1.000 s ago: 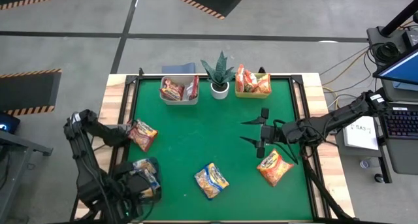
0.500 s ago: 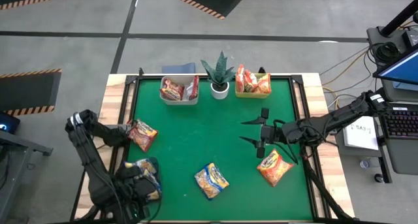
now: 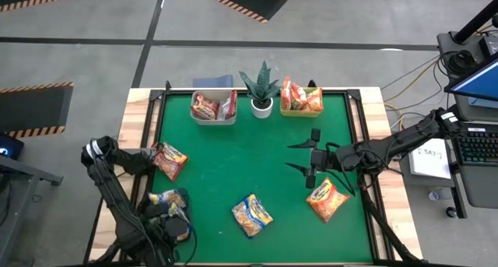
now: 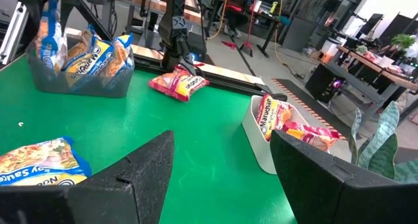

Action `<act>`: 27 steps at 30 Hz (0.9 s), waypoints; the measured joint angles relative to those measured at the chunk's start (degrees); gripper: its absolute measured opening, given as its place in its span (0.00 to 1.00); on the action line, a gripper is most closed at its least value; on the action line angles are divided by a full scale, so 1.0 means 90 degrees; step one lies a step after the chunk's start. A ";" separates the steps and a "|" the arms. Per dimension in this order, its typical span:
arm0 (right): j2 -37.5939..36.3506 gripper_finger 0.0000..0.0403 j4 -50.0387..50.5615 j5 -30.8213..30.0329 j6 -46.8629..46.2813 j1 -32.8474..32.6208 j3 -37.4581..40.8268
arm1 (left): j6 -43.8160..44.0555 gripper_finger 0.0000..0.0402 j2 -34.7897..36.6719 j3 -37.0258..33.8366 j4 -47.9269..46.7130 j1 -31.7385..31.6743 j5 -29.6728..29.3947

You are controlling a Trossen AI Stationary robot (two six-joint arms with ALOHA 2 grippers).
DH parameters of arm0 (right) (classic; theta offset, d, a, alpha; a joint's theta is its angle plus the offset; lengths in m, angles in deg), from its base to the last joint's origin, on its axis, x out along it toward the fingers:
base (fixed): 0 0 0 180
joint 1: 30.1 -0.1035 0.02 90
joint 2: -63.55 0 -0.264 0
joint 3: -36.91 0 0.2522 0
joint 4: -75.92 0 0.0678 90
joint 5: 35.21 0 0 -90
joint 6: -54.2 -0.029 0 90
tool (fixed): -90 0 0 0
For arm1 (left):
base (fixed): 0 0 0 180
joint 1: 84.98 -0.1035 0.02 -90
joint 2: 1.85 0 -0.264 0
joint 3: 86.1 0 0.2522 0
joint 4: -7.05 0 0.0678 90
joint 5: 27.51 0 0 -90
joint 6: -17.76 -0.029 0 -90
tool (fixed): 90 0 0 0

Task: Sort Maruchan noodles
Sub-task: Put the center blue noodle pack into the black bin, then put the red noodle pack into the white bin

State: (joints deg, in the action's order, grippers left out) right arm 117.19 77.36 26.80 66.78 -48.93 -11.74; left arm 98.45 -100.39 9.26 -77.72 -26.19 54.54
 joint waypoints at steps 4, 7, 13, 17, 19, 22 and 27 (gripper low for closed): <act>0.0000 0.60 -0.0002 0.0000 0.0002 0.0000 0.0000 | 0.0563 0.35 -0.0002 0.0000 -0.0389 0.0000 0.0028; 0.0000 0.60 -0.0002 0.0000 0.0003 0.0000 0.0000 | 0.0691 0.42 -0.0002 0.0000 -0.0497 0.0000 0.0221; 0.0000 0.60 -0.0002 0.0000 0.0005 0.0000 0.0000 | 0.0368 0.52 0.0010 0.0000 -0.0503 -0.0001 0.0819; 0.0000 0.60 -0.0003 0.0000 0.0005 0.0000 0.0000 | 0.0257 0.52 0.0019 0.0269 -0.0772 -0.0054 0.0991; 0.0000 0.60 -0.0005 -0.0002 0.0005 0.0000 0.0000 | 0.0256 0.51 0.0022 0.0564 -0.1131 -0.0084 0.0860; 0.0000 0.60 -0.0037 -0.0002 -0.0005 0.0000 0.0001 | 0.0141 0.50 0.0024 0.1136 -0.1623 -0.0150 0.0018; 0.0000 0.60 -0.0054 -0.0040 -0.0172 0.0000 0.0002 | -0.1099 0.45 0.0036 0.1902 -0.1688 -0.0597 -0.2835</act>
State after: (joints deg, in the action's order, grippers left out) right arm 117.19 76.88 26.44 65.23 -48.93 -11.72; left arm 88.55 -100.06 26.38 -92.91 -31.56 29.03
